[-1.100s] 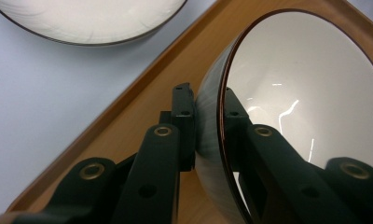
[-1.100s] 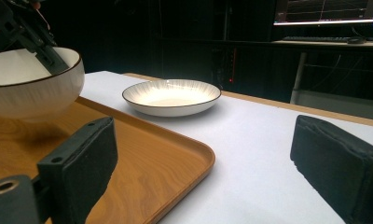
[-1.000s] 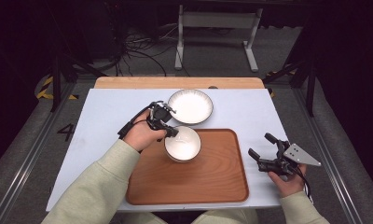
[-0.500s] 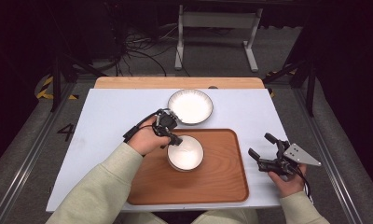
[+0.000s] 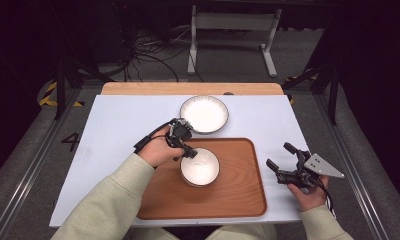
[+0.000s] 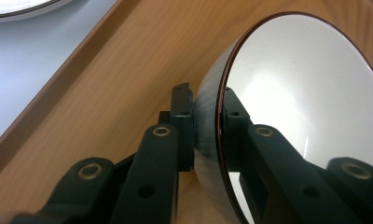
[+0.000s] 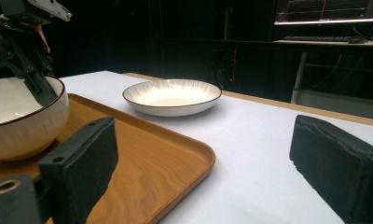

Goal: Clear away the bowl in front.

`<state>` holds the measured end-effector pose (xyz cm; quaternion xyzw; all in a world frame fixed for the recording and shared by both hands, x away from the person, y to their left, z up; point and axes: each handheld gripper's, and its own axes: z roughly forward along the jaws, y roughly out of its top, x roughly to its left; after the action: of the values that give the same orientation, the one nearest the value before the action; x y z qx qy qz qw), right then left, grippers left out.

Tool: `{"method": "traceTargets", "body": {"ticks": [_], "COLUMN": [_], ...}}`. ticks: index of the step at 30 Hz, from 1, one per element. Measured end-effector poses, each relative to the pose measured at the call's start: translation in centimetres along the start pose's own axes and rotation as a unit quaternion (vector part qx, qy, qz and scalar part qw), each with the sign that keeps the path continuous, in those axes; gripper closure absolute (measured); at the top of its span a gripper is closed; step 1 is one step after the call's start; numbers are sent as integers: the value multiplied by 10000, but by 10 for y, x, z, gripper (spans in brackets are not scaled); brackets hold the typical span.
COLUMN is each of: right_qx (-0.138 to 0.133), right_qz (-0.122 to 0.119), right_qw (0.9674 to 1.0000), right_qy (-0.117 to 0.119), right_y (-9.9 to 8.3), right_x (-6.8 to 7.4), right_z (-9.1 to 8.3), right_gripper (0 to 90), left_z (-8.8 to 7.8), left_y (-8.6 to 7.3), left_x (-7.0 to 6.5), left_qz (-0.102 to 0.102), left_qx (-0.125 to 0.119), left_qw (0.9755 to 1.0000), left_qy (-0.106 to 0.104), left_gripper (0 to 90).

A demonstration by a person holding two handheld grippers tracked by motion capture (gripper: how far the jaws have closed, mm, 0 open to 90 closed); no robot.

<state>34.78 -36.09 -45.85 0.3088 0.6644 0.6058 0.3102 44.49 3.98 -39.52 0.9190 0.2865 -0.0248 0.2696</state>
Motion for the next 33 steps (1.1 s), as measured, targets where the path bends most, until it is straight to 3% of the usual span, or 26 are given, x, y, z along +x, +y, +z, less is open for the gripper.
{"method": "traceTargets", "body": {"ticks": [12, 18, 24, 33], "right_qx": [6, 11, 12, 53], "right_qz": [3, 1, -8, 7], "right_qw": [10000, 10000, 10000, 10000], "right_qy": [1, 2, -1, 19], "right_y": [0, 0, 0, 0], "right_x": [0, 0, 0, 0], "right_z": [0, 0, 0, 1], "right_gripper": [85, 84, 84, 85], "left_z": [-2, 0, -2, -16], "left_y": [-1, -2, -5, -8], "left_x": [0, 2, 3, -6], "left_qz": [18, 40, -126, 78], "left_qx": [50, 82, -107, -583], "left_qw": [10000, 9999, 9999, 9983], "left_qy": [47, 104, -45, 17], "left_gripper": [797, 730, 679, 516]}}
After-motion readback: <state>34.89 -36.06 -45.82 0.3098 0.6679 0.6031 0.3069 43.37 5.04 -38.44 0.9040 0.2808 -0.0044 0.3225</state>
